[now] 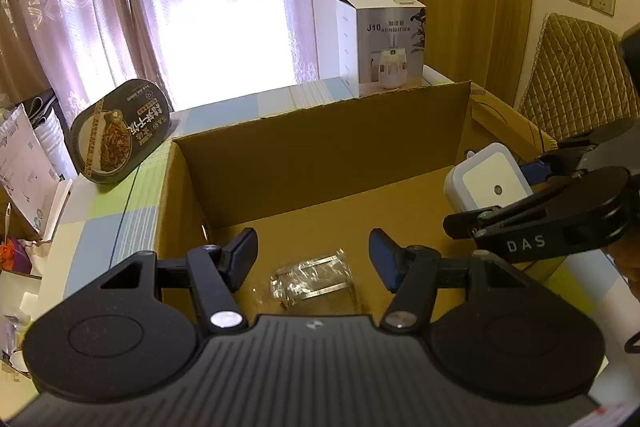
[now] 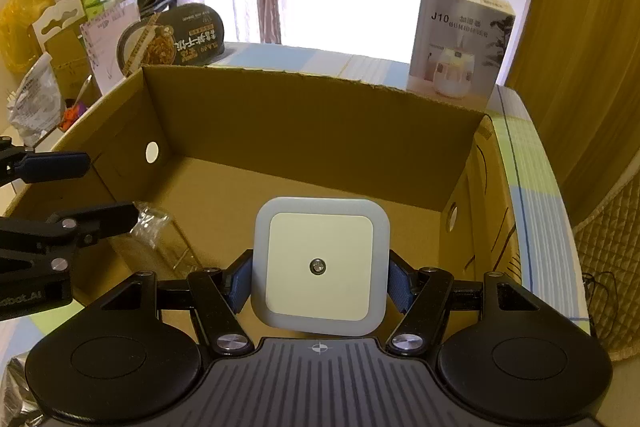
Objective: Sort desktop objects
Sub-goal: 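Carry the tray and night light into the cardboard box and release both, then move both tools back to the table objects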
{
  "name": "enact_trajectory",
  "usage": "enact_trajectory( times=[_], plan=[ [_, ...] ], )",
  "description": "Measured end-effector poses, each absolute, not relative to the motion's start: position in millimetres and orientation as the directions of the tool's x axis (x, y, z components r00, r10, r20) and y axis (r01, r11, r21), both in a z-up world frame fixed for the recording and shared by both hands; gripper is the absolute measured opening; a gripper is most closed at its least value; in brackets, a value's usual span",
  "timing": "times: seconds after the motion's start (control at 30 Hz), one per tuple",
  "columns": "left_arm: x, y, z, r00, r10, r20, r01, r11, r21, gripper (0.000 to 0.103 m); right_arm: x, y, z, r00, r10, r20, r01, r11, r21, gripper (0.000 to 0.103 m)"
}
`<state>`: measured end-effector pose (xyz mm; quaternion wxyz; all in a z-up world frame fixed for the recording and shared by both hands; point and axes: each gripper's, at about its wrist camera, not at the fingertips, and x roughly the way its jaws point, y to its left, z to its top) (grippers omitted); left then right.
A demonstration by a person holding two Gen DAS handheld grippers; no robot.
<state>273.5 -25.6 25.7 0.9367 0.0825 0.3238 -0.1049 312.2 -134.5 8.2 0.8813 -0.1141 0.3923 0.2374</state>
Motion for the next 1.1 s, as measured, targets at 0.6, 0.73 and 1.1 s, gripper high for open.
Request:
enact_trajectory(
  times=[0.6,0.73,1.1],
  plan=[
    [219.7,-1.7,60.7,0.833,-0.095,-0.545,0.164,0.983,0.079,0.063,277.5,-149.3,54.3,0.657,0.377,-0.653,-0.498,0.867,0.0,0.08],
    [196.1,3.8,74.3,0.847,-0.091,-0.523,0.151,0.986,0.072,0.068,256.0,-155.7,79.4,0.684,0.402,-0.609,-0.505,0.863,0.002,0.084],
    [111.7,41.5,73.2,0.834,-0.04,-0.55,0.09,0.994,0.064,0.082,160.2,-190.3,96.7,0.694,0.476,-0.54,-0.533,0.844,0.06,0.099]
  ],
)
